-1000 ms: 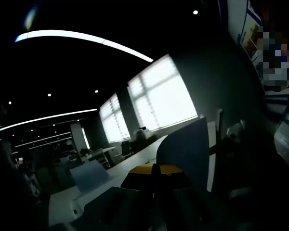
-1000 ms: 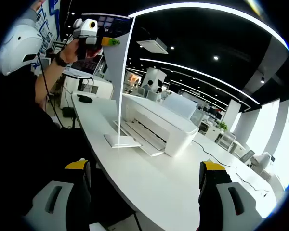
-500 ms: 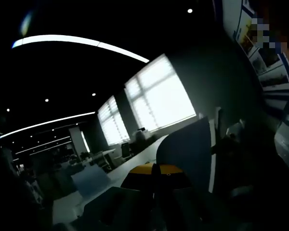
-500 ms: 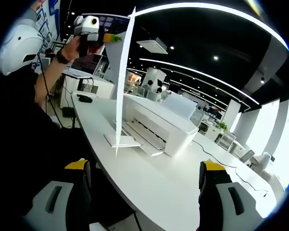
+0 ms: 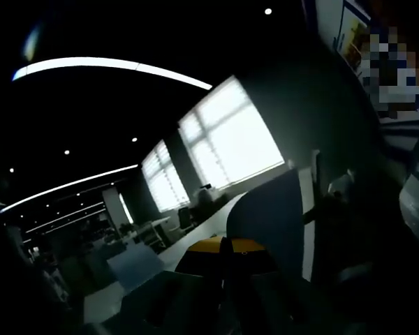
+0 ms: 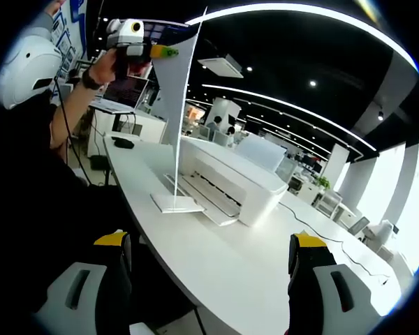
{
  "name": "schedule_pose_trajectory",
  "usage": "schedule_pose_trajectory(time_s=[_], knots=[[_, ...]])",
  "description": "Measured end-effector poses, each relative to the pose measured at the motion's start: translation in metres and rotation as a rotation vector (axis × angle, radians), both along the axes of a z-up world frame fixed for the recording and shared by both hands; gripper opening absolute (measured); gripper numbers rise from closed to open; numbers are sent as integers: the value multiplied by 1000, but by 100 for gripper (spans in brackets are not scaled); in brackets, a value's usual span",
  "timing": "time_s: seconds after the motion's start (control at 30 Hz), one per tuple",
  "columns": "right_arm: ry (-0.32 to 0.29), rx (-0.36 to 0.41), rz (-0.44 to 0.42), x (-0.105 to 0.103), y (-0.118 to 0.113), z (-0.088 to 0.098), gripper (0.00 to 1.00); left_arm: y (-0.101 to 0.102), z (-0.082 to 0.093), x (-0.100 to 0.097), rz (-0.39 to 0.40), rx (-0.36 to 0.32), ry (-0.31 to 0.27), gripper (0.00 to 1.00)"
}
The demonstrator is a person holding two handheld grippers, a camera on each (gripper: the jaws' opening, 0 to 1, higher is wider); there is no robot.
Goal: Remove the paper from the printer output slot and place it on top of the printer
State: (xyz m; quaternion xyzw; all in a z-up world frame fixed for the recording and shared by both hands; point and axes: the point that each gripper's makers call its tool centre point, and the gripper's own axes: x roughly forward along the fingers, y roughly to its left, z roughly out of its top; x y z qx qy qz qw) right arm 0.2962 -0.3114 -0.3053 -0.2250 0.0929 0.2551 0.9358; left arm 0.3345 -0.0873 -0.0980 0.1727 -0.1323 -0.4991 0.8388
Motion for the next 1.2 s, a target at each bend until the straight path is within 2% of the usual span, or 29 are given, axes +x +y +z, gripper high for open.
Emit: schedule_pose_trajectory(time_s=[0.5,1.2], knots=[[-1,0,-2,0,0,0,89,-4,8,-6,-8,2,-32,6],[-1,-3,-5,1,-2,0,89,-7,13,-2,-2,7,-45,6]])
